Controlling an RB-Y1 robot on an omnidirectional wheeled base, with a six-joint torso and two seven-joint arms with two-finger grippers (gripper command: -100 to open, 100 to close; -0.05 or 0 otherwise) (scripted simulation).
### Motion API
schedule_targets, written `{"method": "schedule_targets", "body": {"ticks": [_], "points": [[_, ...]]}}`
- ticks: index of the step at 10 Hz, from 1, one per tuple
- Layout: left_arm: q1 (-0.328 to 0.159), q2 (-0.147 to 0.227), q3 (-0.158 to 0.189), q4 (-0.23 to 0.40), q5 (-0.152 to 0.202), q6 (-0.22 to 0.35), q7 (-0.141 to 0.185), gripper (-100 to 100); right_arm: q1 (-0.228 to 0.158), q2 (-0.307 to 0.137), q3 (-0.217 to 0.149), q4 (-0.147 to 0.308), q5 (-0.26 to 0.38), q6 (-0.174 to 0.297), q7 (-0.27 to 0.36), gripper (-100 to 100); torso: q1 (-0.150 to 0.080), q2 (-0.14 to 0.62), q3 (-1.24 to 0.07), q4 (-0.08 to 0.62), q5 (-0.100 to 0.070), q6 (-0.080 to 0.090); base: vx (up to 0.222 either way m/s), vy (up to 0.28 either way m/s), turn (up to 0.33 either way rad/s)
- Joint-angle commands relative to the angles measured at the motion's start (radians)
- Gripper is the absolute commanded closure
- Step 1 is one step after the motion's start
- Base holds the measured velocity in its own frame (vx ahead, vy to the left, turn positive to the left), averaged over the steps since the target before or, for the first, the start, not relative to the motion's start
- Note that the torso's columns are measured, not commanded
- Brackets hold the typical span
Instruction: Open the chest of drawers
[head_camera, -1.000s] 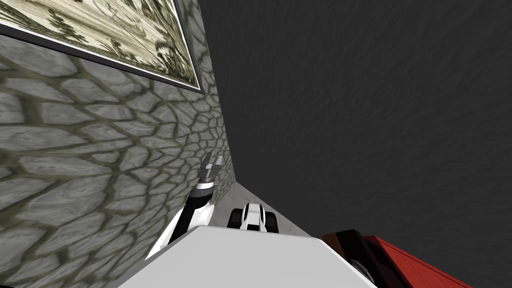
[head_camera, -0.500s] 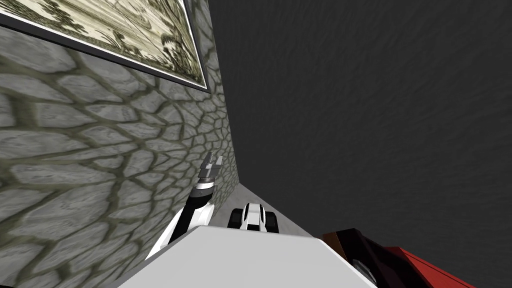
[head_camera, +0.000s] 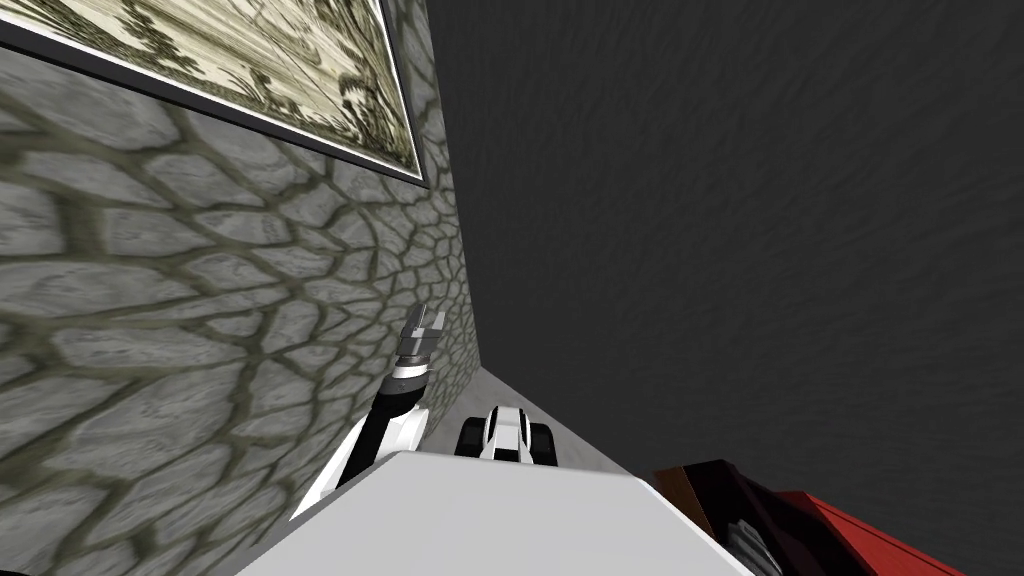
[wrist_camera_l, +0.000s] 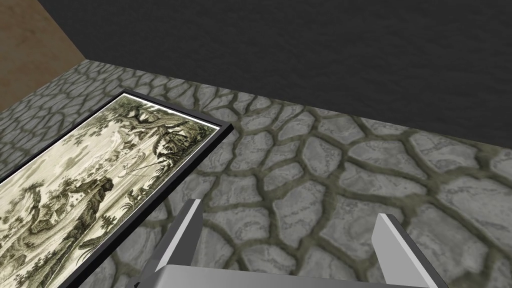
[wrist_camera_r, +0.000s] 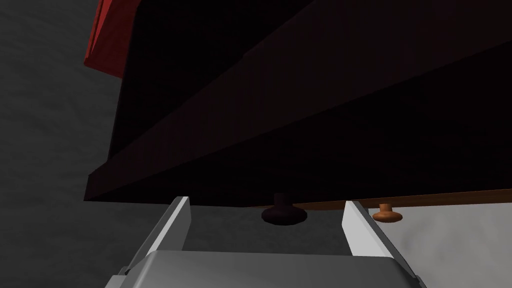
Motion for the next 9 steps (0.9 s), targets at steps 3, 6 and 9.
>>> {"method": "schedule_targets", "body": {"ticks": [3, 6, 9], "points": [[0.0, 0.0, 0.0, 0.0, 0.0, 0.0, 0.0, 0, 0.013, -0.102, -0.018, -0.009, -0.035, -0.094, 0.001, -100, 0.002, 0.001, 0.001, 0.0, 0.0, 0.0, -0.002, 0.113, 0.005], [0.0, 0.0, 0.0, 0.0, 0.0, 0.0, 0.0, 0, 0.016, -0.125, -0.022, -0.01, -0.042, -0.115, 0.0, -100, -0.006, 0.001, 0.001, 0.0, -0.002, 0.0, 0.005, 0.018, 0.033], [0.0, 0.0, 0.0, 0.0, 0.0, 0.0, 0.0, 0, 0.011, -0.122, -0.019, 0.0, -0.035, -0.117, -0.013, 0, 0.0, 0.001, 0.001, 0.0, 0.0, 0.0, -0.001, -0.002, -0.001]]}}
